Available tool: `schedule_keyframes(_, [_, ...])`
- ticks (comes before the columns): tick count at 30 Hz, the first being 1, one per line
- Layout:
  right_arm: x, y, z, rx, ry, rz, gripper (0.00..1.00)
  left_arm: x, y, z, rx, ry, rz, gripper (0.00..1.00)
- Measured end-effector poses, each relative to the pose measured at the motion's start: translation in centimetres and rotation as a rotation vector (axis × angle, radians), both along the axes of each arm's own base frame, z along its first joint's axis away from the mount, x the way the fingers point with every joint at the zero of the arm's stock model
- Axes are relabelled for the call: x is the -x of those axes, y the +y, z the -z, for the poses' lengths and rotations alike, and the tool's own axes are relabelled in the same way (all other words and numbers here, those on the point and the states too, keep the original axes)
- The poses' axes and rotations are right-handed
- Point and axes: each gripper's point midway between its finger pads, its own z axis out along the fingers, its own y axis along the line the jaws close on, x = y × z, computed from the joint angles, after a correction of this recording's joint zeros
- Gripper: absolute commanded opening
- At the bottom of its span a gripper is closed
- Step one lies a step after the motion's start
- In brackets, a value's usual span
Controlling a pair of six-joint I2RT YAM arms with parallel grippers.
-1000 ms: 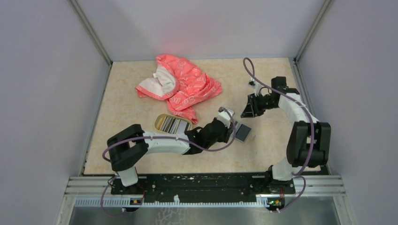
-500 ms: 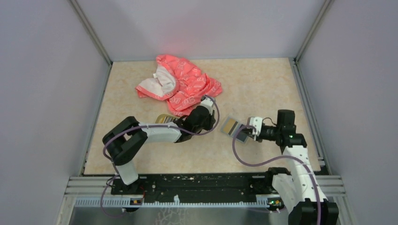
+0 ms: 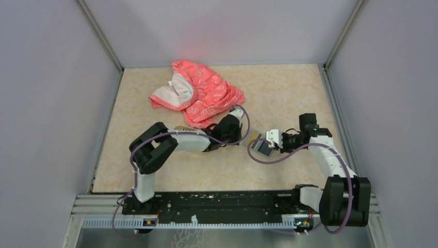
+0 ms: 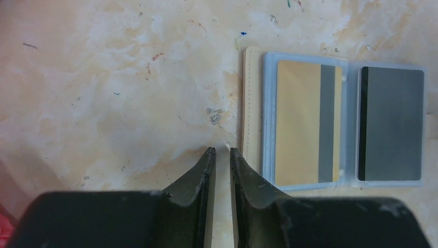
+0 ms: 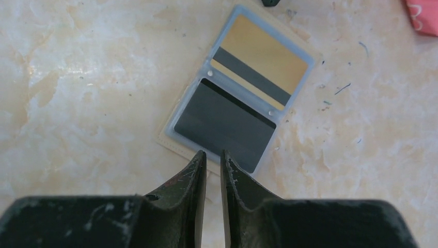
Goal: Put the credit cards into the card holder
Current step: Insert the credit card into the card holder.
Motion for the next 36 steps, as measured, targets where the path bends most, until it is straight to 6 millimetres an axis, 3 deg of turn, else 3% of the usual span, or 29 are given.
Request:
schedule_keyframes(8, [0.3,-0.4,0.8,0.019,0.054,0.016,0.17,1.3,-1.0,0.1,0.053,0.069,0.059,0.19])
schedule_keyframes(17, [0.4,-0.3,0.2,0.014,0.073,0.022,0.2,4.9,-2.3,0.2,0.214,0.182,0.161,0.18])
schedule_keyframes(22, [1.0,0.1,0.2,-0.006,0.108,-0.013,0.39,7.0,-3.1,0.2,0.276,0.236,0.21,0.18])
schedule_keyframes(28, [1.2,0.1,0.4,-0.005,0.126,-0.006,0.42,10.1,-4.5,0.2,0.308,0.281,0.278,0.19])
schedule_keyframes(33, [0.9,0.1,0.3,-0.02,0.142,0.028,0.44,11.1,-4.2,0.3,0.344,0.283,0.286,0.21])
schedule_keyframes(36, [1.1,0.9,-0.1,-0.073,0.155,0.022,0.49,11.8,-2.6,0.2,0.349,0.272,0.266,0.21])
